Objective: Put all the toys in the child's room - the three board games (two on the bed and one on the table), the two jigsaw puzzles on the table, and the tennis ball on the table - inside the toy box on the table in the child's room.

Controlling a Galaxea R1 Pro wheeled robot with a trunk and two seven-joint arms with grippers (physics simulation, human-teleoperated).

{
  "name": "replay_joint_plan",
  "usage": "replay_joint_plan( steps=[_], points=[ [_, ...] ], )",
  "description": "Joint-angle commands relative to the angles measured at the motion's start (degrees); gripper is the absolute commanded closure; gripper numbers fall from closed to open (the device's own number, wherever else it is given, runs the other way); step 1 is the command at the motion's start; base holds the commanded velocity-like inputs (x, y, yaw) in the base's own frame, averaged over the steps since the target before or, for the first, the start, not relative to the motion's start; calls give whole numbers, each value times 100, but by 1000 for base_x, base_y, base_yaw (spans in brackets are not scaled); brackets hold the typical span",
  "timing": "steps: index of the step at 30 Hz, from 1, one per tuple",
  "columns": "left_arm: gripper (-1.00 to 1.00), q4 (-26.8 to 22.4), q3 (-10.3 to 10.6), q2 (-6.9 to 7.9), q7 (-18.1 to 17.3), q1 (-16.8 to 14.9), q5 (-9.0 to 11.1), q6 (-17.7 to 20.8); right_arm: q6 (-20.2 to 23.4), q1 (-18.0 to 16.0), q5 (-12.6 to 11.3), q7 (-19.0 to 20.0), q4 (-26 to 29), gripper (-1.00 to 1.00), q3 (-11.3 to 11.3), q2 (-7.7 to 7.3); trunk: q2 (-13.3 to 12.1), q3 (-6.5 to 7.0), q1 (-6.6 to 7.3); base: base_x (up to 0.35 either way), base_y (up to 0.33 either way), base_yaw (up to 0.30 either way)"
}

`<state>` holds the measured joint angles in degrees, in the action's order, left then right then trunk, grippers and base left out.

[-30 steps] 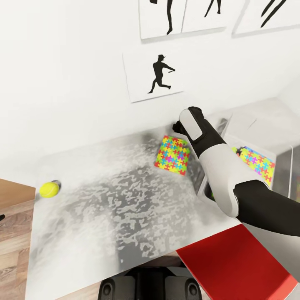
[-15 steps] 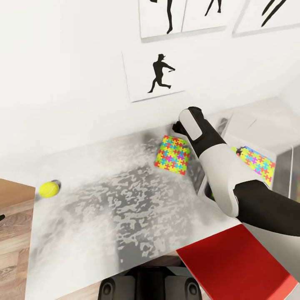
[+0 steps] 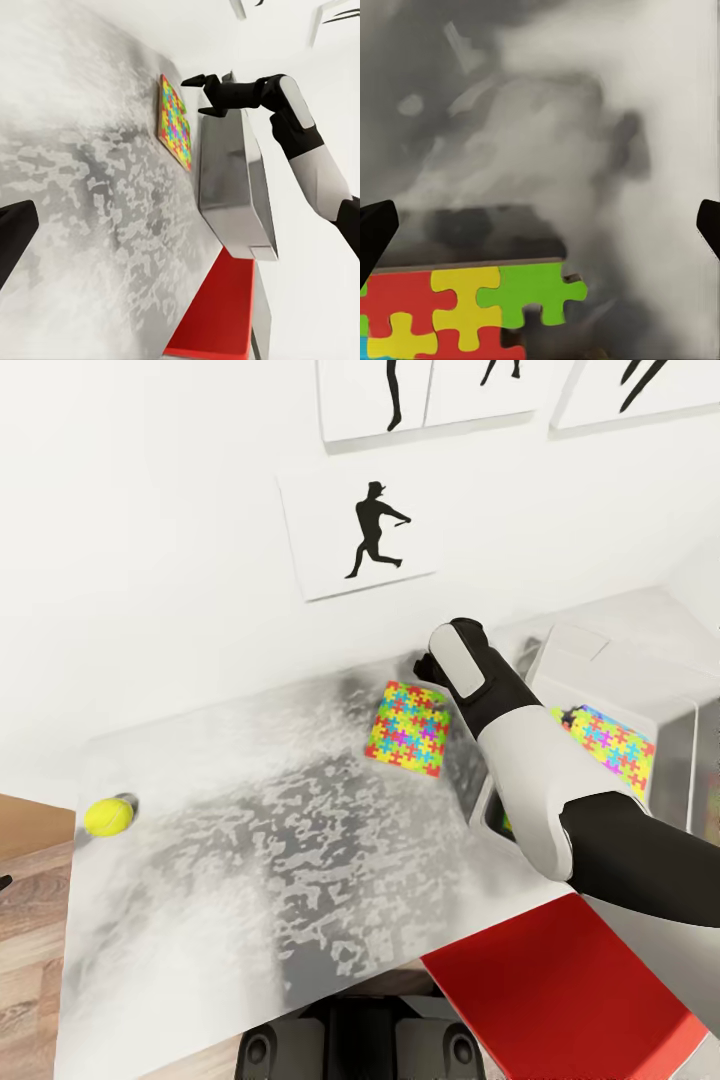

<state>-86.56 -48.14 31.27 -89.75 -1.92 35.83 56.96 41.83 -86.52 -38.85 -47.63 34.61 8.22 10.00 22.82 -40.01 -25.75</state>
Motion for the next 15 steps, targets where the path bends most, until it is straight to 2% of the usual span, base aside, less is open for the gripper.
replay_joint_plan(
  steps=[1, 15],
  points=[
    [-100, -1, -2, 2, -25, -1, -6, 61, 19, -5, -35, -45, 1, -100, 13, 0, 9, -13, -3, 0, 0, -55],
    [-100, -1, -2, 2, -25, -1, -5, 61, 18, -5, -27, -45, -7, -100, 5, 0, 9, -29, -3, 0, 0, -12]
  ],
)
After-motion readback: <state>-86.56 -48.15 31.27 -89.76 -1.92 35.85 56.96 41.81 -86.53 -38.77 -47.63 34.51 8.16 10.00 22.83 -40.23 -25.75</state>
